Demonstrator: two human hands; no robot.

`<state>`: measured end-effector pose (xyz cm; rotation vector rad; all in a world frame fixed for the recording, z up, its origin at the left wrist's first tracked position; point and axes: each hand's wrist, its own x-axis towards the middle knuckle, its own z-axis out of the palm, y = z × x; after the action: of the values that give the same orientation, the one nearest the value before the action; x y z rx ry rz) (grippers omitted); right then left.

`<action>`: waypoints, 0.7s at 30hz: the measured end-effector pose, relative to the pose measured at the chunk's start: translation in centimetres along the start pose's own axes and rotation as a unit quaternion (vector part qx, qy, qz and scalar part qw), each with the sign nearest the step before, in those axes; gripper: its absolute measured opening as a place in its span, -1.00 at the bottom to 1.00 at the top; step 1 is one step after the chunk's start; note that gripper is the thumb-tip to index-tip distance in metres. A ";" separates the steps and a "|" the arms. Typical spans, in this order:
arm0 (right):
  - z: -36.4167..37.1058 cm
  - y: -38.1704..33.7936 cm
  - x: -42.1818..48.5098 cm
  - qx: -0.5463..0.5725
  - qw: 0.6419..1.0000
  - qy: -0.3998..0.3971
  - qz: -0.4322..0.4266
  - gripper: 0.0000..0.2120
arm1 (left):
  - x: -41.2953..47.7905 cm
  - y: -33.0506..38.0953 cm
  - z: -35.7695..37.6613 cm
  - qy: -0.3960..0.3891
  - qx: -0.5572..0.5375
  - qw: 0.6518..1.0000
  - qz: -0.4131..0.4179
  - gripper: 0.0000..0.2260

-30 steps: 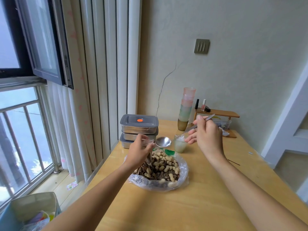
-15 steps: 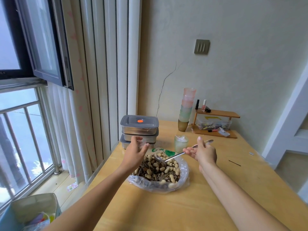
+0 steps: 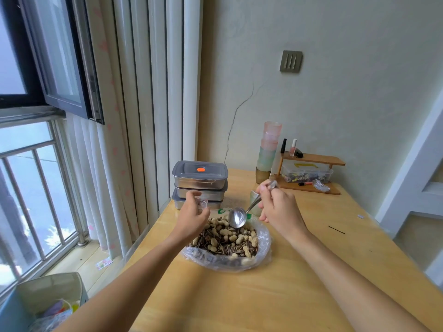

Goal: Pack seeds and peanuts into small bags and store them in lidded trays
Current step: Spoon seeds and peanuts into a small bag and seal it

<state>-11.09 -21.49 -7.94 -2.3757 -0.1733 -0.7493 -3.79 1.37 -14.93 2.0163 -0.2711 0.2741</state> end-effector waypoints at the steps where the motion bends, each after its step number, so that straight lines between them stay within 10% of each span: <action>1: 0.0 -0.1 -0.1 -0.017 0.999 -0.026 -0.031 -0.62 | 0.0 0.0 0.1 0.002 0.002 1.000 0.000 -0.57; 10: 0.8 -1.4 -0.8 -0.007 0.990 -0.118 -0.082 -0.68 | 0.0 -0.4 0.2 -0.008 0.010 1.000 -0.009 -0.61; 16: 1.2 -0.7 -0.1 0.072 0.991 -0.021 0.112 -0.61 | 0.1 -0.6 -0.2 -0.010 0.020 1.000 -0.011 -0.64; 21: 1.3 1.8 -0.4 0.215 0.923 0.026 0.318 -0.63 | 0.2 -0.8 -0.2 -0.019 0.005 1.000 -0.002 -0.57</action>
<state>-10.24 -22.11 -9.96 -1.8214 0.4060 -0.4000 -3.34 1.87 -15.40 2.0339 -0.2901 0.2354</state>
